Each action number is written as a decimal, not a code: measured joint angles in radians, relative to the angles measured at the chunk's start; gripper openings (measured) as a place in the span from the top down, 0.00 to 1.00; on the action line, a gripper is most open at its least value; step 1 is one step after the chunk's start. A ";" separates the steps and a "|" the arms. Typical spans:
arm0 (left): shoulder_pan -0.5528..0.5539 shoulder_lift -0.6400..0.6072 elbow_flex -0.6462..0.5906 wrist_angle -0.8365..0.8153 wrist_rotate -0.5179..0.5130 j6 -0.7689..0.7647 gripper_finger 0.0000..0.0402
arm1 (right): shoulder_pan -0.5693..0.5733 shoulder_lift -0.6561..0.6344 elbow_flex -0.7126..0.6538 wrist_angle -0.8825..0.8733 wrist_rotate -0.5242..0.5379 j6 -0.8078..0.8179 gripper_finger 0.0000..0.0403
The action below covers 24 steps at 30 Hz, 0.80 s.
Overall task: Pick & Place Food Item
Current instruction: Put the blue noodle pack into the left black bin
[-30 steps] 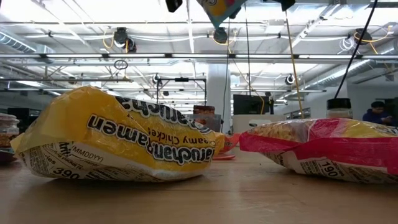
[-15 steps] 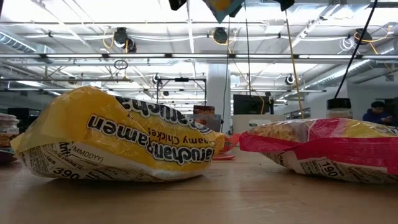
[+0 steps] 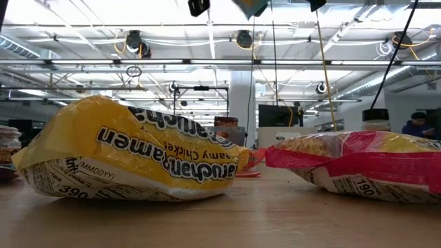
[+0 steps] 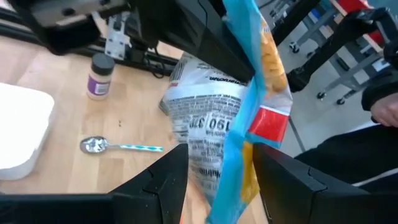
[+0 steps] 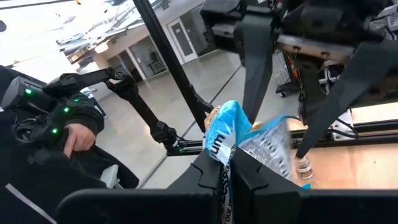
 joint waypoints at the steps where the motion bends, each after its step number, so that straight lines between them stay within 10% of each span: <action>1: -0.004 0.004 0.000 0.000 0.000 0.000 0.52 | 0.000 0.000 0.000 0.000 0.000 0.000 1.00; 13: 0.012 0.005 0.000 0.014 0.018 -0.010 0.53 | 0.000 0.000 0.000 -0.002 -0.002 0.002 1.00; 24: 0.024 0.005 0.000 0.067 0.095 -0.032 0.76 | 0.000 0.000 0.000 -0.036 -0.003 -0.015 1.00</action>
